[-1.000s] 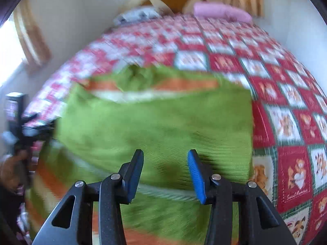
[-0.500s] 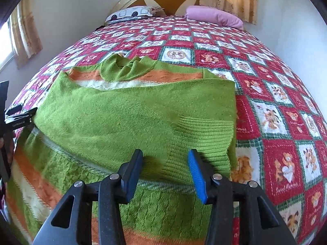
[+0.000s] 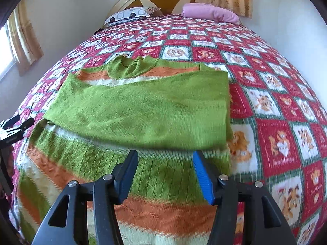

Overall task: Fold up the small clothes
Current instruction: 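Open the right gripper and withdraw it from the folded band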

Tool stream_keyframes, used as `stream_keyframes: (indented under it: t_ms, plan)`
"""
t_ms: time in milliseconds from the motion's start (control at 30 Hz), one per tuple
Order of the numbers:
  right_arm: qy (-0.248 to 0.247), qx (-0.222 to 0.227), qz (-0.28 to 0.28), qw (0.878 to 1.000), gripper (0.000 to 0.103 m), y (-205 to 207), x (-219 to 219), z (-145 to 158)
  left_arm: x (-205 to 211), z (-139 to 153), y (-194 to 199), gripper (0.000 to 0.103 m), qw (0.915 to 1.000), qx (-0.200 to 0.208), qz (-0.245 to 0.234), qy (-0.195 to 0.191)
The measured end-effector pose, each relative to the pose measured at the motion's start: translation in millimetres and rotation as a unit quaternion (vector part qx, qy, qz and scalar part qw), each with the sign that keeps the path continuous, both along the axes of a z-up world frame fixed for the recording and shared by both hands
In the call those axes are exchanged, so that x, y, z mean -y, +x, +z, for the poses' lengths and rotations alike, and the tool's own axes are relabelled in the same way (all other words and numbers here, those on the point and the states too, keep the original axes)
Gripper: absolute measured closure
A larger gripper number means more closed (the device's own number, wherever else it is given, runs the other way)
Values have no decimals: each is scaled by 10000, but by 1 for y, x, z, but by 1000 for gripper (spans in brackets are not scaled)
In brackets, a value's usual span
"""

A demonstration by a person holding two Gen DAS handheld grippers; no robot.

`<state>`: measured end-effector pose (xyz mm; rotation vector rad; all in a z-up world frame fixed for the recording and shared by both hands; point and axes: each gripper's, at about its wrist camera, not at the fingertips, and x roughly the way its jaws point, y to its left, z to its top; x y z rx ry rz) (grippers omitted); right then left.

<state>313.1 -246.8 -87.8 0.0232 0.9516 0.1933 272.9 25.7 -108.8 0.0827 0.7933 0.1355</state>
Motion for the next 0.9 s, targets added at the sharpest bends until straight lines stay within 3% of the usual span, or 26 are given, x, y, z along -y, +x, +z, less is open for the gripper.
stream_keyframes:
  t_ms: [900]
  plan:
    - [-83,-63,625,9980,44,-127,-34,19,21,12,-112,0,9978,74,-642,-110]
